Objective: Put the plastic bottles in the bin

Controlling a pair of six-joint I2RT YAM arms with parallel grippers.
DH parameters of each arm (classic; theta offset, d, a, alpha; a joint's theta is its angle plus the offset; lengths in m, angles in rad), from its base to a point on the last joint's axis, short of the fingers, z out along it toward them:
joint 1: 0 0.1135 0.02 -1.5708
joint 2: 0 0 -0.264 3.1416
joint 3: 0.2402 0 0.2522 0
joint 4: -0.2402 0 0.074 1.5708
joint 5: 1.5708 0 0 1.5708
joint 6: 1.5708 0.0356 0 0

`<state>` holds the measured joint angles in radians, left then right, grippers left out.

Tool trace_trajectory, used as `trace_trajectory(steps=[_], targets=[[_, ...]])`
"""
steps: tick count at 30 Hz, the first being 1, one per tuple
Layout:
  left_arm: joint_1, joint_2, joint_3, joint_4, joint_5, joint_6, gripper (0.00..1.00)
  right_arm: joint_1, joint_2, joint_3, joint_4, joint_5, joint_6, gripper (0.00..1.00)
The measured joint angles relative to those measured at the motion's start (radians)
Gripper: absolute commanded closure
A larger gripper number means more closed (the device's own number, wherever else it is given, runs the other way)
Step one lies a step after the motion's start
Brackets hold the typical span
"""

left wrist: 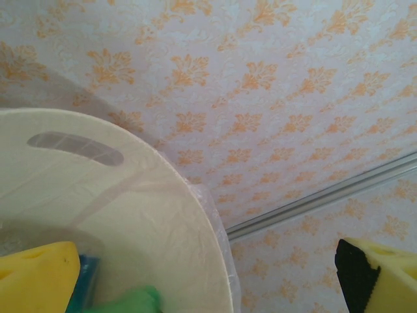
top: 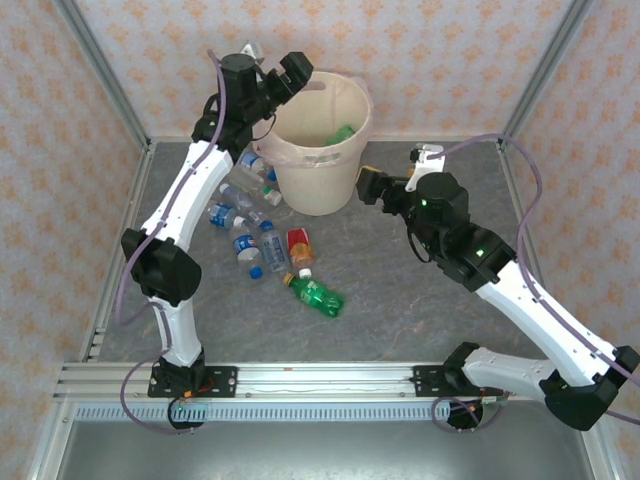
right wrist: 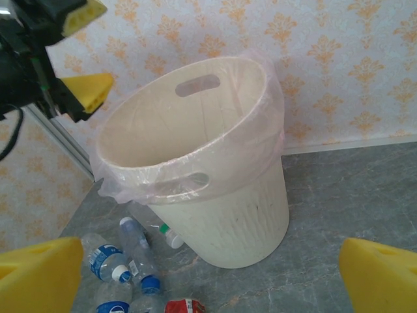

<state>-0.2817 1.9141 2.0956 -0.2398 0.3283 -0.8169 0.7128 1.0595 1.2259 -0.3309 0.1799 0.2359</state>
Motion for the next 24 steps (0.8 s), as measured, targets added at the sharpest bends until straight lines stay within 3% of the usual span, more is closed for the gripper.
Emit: trace_trajectory(steps=[11, 24], targets=[[0.000, -0.215, -0.120, -0.012, -0.034, 0.066, 0.01, 0.019, 0.036, -0.025, -0.026, -0.045, 0.002, 0.00], [0.000, -0.523, -0.526, -0.022, -0.102, 0.128, 0.01, 0.122, 0.080, -0.177, -0.075, -0.139, -0.006, 0.00]])
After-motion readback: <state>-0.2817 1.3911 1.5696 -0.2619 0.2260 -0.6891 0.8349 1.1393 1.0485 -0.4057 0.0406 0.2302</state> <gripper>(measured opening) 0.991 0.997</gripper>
